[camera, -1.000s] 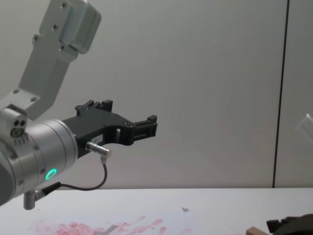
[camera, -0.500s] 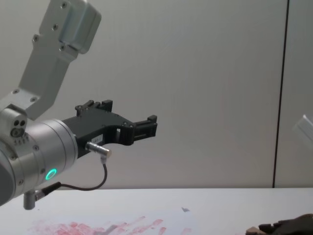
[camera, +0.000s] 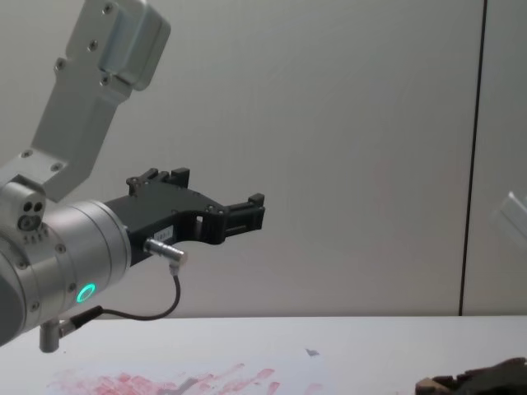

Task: Use the one hand to pick up the stamp and affix it onto the A4 paper.

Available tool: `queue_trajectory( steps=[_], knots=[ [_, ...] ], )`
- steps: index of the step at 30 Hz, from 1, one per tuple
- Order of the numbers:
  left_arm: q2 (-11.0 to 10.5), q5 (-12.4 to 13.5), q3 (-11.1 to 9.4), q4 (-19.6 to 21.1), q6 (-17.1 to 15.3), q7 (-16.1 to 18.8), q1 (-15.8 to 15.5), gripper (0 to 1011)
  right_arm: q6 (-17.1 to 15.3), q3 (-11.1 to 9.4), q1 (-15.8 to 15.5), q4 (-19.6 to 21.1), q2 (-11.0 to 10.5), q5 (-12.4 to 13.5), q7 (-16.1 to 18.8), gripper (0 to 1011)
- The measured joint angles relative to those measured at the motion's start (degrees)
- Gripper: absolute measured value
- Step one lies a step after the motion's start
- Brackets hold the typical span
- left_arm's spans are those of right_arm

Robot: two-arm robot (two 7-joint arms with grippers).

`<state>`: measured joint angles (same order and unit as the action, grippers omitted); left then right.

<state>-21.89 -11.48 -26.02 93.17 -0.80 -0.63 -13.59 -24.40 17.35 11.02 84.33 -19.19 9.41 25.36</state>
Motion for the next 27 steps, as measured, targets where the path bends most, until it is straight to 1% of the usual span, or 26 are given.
queue_trajectory(
  steps=[8, 14, 17, 20, 21, 27],
  knots=[
    [0.00, 0.00, 0.00, 0.00, 0.00, 0.00, 0.00, 1001, 1.73, 0.01, 0.94, 0.02, 0.78, 1.24, -0.02, 217],
    [0.00, 0.00, 0.00, 0.00, 0.00, 0.00, 0.00, 1001, 3.82, 0.44, 2.53, 0.13, 2.25, 2.89, 0.72, 217],
    [0.00, 0.00, 0.00, 0.00, 0.00, 0.00, 0.00, 1001, 4.90, 1.01, 3.97, -0.25, 3.66, 3.73, 1.68, 216],
    [0.00, 0.00, 0.00, 0.00, 0.00, 0.00, 0.00, 1002, 5.47, 1.40, 4.89, -0.78, 4.54, 4.12, 2.49, 217],
    [0.00, 0.00, 0.00, 0.00, 0.00, 0.00, 0.00, 1001, 5.71, 1.77, 5.63, -1.30, 5.27, 4.29, 3.06, 217],
    [0.00, 0.00, 0.00, 0.00, 0.00, 0.00, 0.00, 1001, 5.52, 3.18, 8.10, -3.71, 7.55, 4.19, 5.62, 217]
  ],
)
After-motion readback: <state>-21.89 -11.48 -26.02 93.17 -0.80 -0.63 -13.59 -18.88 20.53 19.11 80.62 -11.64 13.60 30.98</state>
